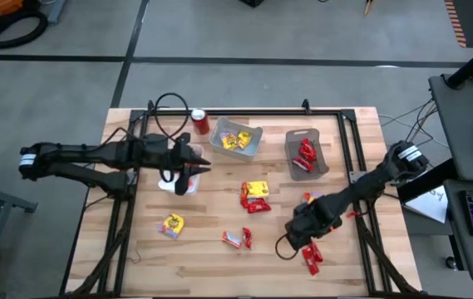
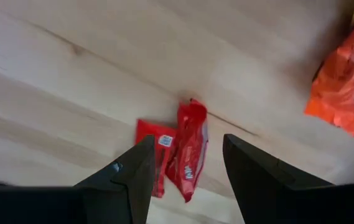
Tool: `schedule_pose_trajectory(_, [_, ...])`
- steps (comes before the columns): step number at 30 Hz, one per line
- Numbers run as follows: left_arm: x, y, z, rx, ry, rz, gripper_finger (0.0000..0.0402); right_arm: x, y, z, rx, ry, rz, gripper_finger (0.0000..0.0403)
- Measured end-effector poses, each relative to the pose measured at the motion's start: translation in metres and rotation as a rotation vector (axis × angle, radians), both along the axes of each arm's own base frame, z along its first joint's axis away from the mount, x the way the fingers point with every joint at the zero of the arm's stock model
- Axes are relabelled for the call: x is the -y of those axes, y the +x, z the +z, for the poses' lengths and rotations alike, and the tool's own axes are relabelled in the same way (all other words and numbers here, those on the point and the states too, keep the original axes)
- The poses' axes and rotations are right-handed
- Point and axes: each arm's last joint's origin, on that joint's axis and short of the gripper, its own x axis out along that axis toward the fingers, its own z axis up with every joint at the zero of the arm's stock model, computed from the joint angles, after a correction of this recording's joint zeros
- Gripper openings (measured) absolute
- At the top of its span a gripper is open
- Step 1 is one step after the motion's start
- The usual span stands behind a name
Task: Sort candy
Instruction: Put the red chocolate into the black bin
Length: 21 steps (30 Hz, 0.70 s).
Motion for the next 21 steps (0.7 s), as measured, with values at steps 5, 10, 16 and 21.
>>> schedule_pose_trajectory(5, [0.001,0.001,-0.001,-0.005,0.000,-0.005,0.0071,-0.008,0.004,-0.023,-0.064,-0.034,0.010,0.0177])
schedule_pose_trajectory(10, [0.000,0.006,-0.004,-0.010,0.005,0.010,0.0071,-0.011,0.008,-0.037,-0.071,-0.035,0.053,0.0165])
schedule_pose_trajectory(16, [0.000,0.013,-0.010,-0.036,-0.003,0.013,0.0071,-0.011,0.009,-0.040,-0.076,-0.035,0.060,0.0090])
schedule_pose_trajectory(21, [0.000,0.017,-0.014,-0.056,-0.007,0.015,0.0071,-0.010,0.008,-0.032,-0.050,-0.039,0.056,0.0027])
